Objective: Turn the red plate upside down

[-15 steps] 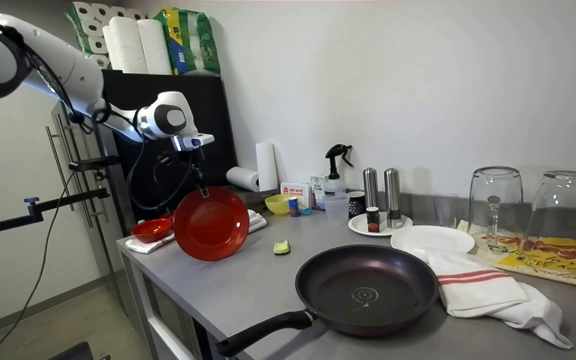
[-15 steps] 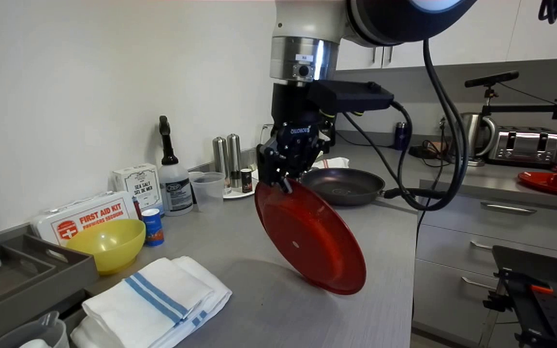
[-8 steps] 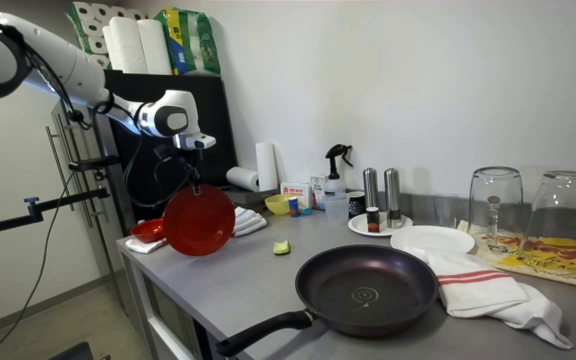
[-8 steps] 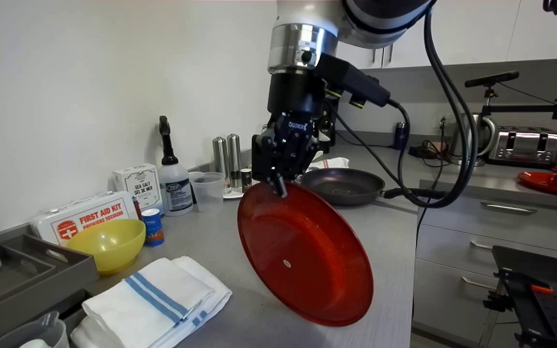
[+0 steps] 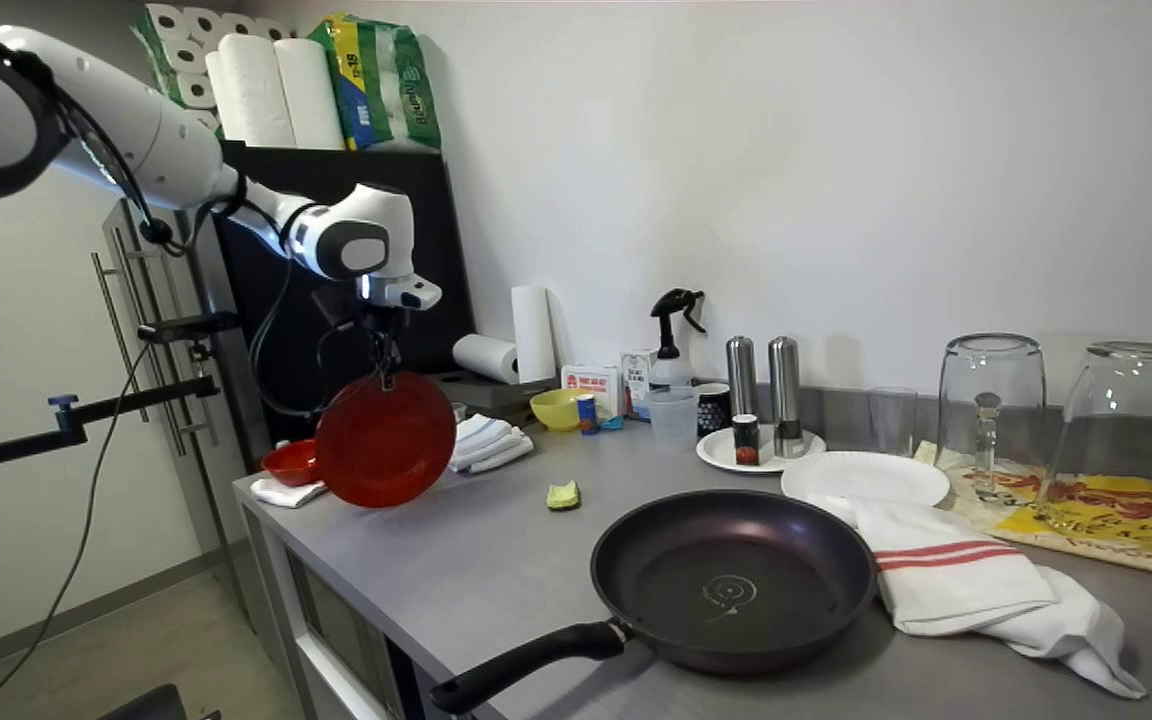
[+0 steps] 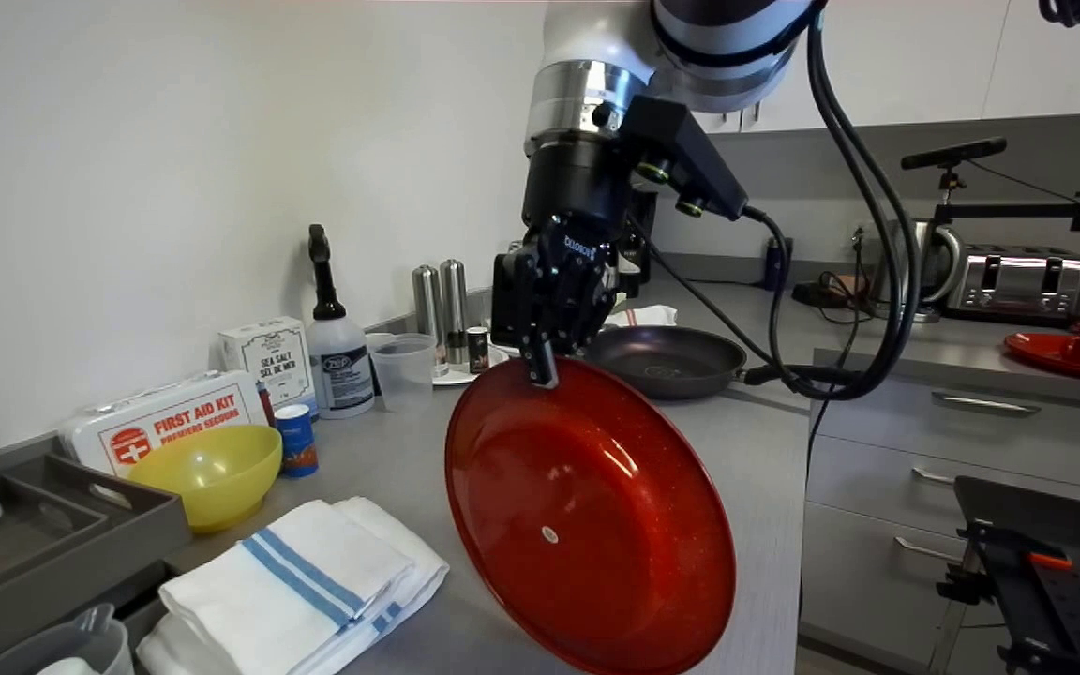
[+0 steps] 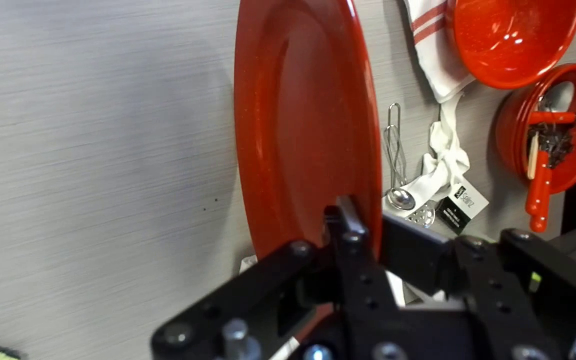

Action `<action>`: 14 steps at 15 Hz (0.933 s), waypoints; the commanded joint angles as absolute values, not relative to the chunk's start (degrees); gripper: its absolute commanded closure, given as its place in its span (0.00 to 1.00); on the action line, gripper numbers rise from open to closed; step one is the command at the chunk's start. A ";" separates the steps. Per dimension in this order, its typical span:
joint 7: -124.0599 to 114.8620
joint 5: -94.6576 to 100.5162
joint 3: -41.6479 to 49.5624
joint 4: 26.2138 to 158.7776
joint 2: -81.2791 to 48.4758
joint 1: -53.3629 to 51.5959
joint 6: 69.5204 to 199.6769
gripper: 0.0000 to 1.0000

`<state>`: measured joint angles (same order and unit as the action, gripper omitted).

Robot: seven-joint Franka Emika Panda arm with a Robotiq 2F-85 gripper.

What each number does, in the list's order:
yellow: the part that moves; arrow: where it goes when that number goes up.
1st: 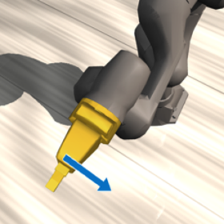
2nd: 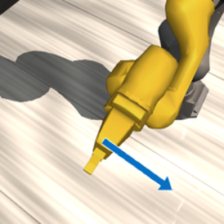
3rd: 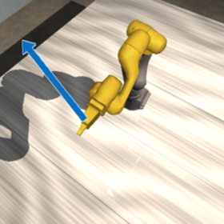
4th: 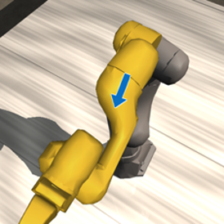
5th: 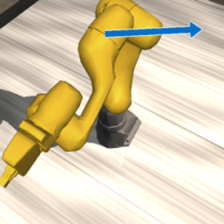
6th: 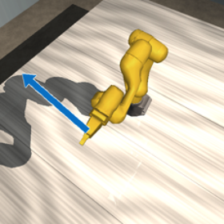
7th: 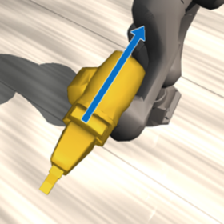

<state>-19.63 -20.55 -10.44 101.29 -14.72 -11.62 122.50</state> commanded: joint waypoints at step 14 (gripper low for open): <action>-11.15 -20.74 -7.04 107.06 -17.51 -7.72 121.46 0.95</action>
<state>-10.51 -24.97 -8.16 104.55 -16.18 -6.83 119.09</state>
